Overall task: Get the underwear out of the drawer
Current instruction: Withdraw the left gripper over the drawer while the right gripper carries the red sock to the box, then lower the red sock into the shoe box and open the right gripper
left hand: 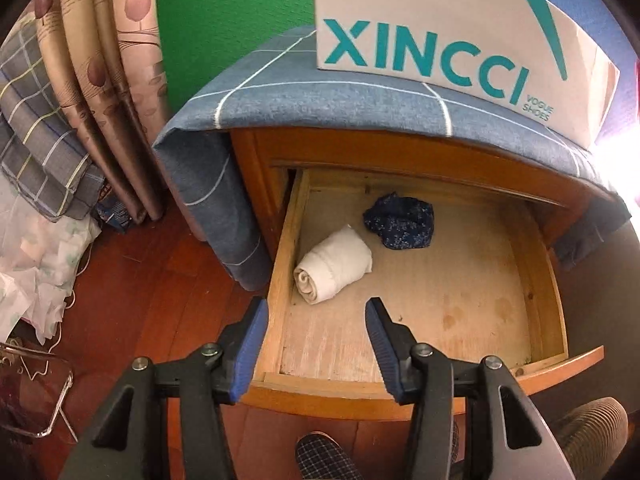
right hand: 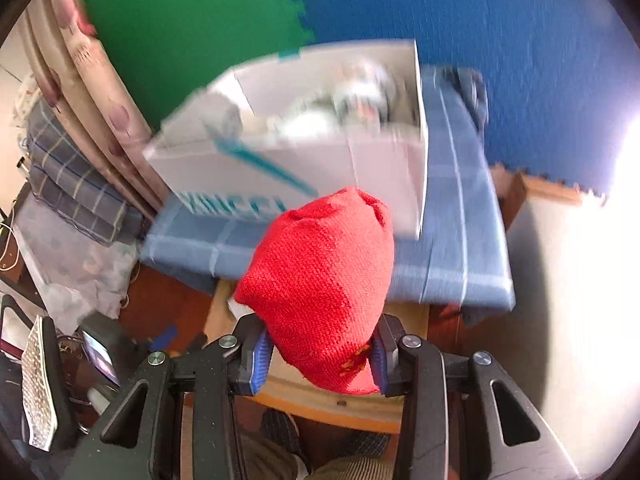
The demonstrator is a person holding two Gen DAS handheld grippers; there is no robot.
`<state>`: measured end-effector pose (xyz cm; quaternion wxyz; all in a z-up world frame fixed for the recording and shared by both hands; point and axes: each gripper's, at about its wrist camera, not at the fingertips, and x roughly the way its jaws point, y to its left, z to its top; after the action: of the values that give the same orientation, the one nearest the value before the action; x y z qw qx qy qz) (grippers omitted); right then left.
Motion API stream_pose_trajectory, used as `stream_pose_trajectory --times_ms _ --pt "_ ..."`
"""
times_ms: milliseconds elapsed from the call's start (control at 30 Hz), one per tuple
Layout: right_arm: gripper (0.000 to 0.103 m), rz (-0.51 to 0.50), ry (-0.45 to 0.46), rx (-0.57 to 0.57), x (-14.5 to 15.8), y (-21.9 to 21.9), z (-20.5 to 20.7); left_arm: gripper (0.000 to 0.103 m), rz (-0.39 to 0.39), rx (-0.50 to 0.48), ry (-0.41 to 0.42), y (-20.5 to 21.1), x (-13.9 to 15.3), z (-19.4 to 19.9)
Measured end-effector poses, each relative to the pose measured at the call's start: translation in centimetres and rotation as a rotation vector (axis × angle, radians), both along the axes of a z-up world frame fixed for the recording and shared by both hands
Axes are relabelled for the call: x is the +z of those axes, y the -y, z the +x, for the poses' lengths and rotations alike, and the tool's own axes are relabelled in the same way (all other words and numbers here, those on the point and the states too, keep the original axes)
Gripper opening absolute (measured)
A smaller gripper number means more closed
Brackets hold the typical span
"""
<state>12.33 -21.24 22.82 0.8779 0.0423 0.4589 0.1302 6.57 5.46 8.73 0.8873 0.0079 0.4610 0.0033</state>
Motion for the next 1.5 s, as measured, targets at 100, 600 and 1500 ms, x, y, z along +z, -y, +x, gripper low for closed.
stream_pose_trajectory --times_ms 100,600,1500 --pt "0.037 -0.008 0.049 0.0 3.1 -0.1 0.7 0.053 -0.015 0.028 -0.033 -0.6 -0.6 0.4" --pt "0.037 -0.082 0.182 0.002 11.7 -6.0 10.3 0.053 -0.055 0.081 0.015 -1.7 -0.3 0.0" --pt "0.047 -0.204 0.043 0.018 1.9 -11.3 18.2 0.053 -0.154 0.114 0.03 -3.4 -0.6 0.0"
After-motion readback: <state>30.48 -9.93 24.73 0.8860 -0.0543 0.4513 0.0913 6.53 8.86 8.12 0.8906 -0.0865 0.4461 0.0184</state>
